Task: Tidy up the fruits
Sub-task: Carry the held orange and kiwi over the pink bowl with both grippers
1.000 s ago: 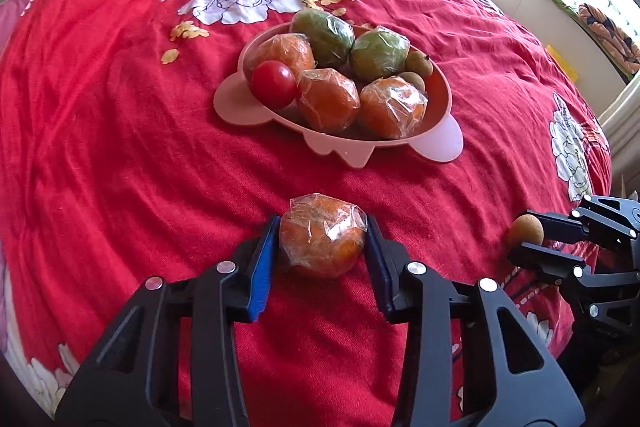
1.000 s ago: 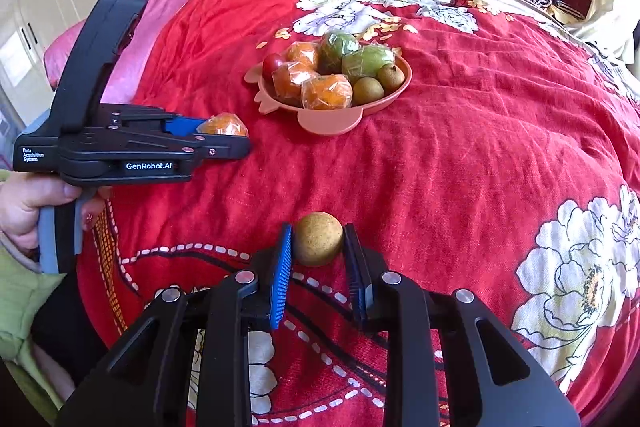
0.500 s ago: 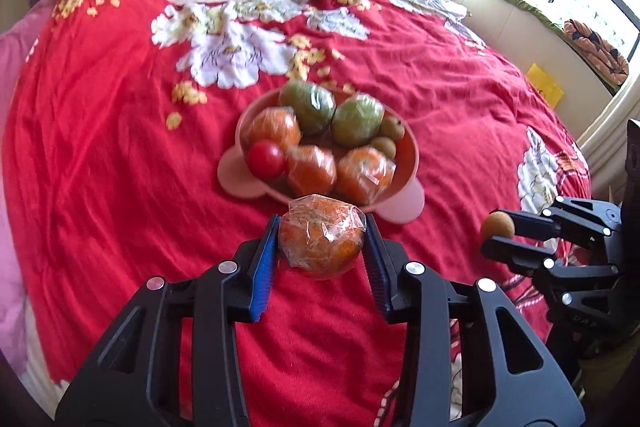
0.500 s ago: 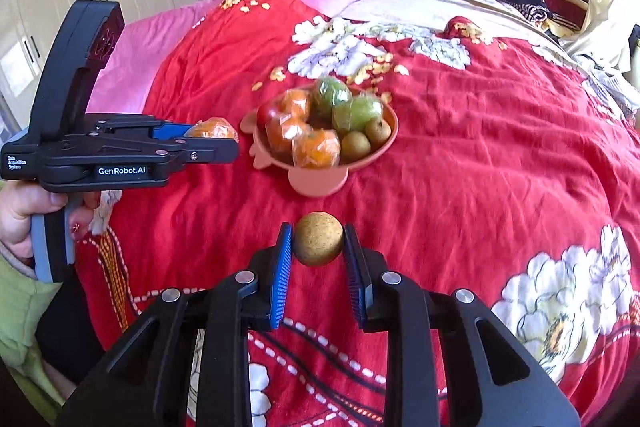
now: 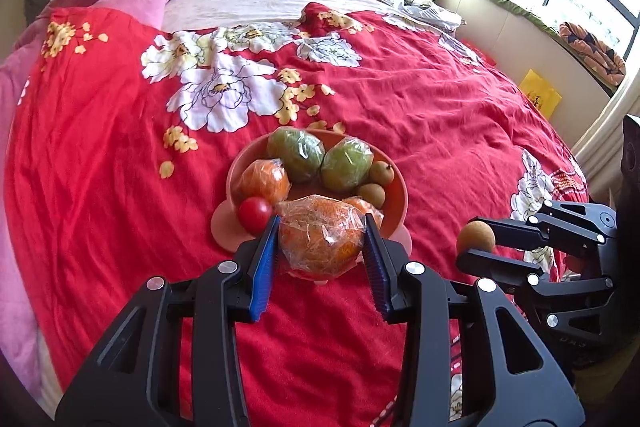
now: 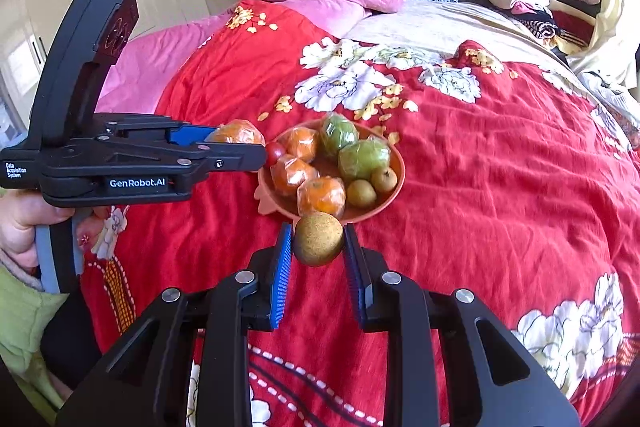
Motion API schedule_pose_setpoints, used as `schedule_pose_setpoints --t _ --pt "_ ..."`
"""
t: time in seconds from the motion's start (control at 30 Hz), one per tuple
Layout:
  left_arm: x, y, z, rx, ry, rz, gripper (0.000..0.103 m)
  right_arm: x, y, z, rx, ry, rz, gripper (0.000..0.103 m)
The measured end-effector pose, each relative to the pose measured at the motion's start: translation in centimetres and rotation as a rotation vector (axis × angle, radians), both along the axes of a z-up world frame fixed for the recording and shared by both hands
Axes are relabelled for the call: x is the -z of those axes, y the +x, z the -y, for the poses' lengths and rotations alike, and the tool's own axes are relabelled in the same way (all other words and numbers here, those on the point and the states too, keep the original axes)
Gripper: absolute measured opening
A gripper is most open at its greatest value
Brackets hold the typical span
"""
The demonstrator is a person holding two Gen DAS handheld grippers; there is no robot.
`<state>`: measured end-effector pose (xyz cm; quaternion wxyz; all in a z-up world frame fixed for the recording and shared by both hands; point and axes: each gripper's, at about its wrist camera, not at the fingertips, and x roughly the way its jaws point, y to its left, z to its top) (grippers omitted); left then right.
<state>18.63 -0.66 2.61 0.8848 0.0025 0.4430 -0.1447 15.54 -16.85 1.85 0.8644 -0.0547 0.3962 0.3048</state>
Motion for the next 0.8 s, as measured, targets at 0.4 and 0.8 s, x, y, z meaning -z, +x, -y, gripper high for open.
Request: schedule_pose_setpoints --t 0.4,0.8 --pt "0.9 2.1 0.3 0.012 0.000 -0.019 0.032 0.4 1.8 -0.1 0.007 0.002 0.003 0.024" --pt "2.9 4.6 0.8 0.019 -0.004 -0.060 0.032 1.4 3.8 -0.2 0.015 -0.005 -0.013 0.024"
